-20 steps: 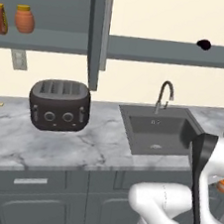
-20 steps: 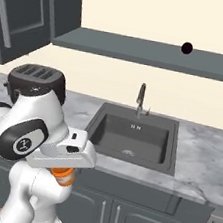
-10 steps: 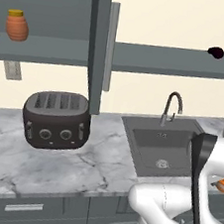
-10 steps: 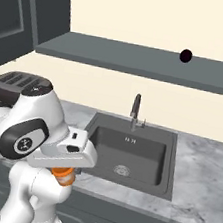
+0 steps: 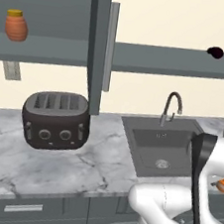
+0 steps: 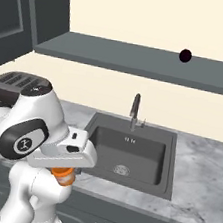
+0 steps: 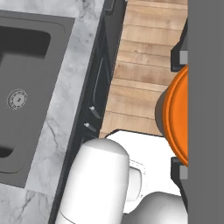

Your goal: Pick the jam and honey bottle from the counter and place them in the cabinets closest to them.

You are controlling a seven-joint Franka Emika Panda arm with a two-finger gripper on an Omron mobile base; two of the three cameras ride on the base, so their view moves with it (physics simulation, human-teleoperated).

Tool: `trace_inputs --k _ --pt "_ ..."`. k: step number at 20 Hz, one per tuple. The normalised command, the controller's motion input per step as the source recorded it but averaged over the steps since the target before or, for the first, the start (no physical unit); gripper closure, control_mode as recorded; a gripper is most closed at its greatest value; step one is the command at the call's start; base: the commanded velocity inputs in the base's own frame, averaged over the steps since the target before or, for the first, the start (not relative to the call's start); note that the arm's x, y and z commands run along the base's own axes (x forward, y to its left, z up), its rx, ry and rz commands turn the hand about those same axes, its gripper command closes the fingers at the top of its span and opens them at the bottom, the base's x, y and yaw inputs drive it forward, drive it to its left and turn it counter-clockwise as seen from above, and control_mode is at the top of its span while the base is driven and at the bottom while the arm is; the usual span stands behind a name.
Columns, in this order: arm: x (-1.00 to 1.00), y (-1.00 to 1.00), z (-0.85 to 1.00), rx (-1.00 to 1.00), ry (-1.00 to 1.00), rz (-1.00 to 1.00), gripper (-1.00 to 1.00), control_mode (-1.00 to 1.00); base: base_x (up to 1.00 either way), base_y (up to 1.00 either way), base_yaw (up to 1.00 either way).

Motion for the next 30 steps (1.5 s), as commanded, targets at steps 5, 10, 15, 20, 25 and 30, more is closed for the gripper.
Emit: trace_inputs --k 5,10,15,20,25,30 --pt "0.29 0.00 0.27 0.01 0.00 -0.02 1.00 -1.00 0.00 0.00 0.00" --pt "0.25 0.01 0.49 0.02 -0.02 0.00 1.00 -1.00 0.00 0.00 0.00" --pt "0.10 0.00 0.59 0.04 -0.03 0.00 1.00 -1.00 0.00 0.00 0.00" --pt "0.09 0.00 0.59 0.05 -0.01 0.00 1.00 -1.00 0.00 0.00 0.00" --pt "0.11 0.00 0.57 0.05 -0.03 0.00 1.00 -1.00 0.00 0.00 0.00" --pt "0.16 0.00 0.53 0.04 -0.03 0.00 1.00 -1.00 0.00 0.00 0.00"
